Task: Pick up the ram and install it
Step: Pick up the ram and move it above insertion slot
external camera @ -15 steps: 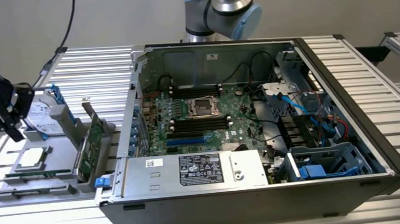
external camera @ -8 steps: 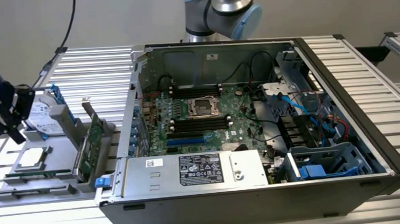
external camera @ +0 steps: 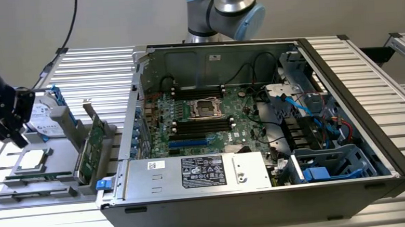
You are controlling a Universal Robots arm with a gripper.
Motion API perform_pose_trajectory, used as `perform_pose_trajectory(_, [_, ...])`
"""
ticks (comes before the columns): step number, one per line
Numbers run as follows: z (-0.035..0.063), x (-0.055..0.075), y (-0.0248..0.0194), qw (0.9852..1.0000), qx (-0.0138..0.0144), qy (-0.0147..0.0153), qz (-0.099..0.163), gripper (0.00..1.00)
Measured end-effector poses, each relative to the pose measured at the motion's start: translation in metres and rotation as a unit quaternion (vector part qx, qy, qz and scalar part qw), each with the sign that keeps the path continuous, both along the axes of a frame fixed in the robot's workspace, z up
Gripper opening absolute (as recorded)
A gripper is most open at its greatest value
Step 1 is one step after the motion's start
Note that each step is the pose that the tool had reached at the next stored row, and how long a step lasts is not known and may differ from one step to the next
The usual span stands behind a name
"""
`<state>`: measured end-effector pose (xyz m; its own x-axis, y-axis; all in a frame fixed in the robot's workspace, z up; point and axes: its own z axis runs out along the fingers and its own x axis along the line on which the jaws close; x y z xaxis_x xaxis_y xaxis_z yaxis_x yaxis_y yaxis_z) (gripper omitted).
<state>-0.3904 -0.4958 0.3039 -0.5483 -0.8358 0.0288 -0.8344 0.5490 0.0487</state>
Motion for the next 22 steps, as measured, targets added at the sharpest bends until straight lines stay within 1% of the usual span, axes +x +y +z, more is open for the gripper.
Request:
perform_pose_trajectory(3, [-0.0015, 0.0000, 0.0000, 0.9996, 0.0000, 0.0000, 0.027, 0.11])
perform_pose_trajectory(6, [-0.0026, 0.0000, 0.0000, 0.9985, 0.0000, 0.0000, 0.054, 0.11])
perform_pose_trajectory(8, [-0.0030, 0.0000, 0.0000, 0.9974, 0.0000, 0.0000, 0.072, 0.11])
perform_pose_trajectory(11, [-0.0032, 0.0000, 0.0000, 0.9950, 0.0000, 0.0000, 0.100, 0.11])
perform_pose_trajectory(14, [-0.0033, -0.0001, 0.0000, 0.9920, 0.0000, -0.0001, 0.126, 0.11])
perform_pose_trajectory(17, [-0.0033, 0.0000, 0.0000, 0.9882, 0.0000, 0.0000, 0.153, 0.11])
perform_pose_trajectory(20, [-0.0033, 0.0000, 0.0000, 0.9835, 0.0000, 0.0000, 0.181, 0.11])
perform_pose_trajectory(22, [-0.0033, 0.0000, 0.0000, 0.9801, 0.0000, 0.0000, 0.198, 0.11])
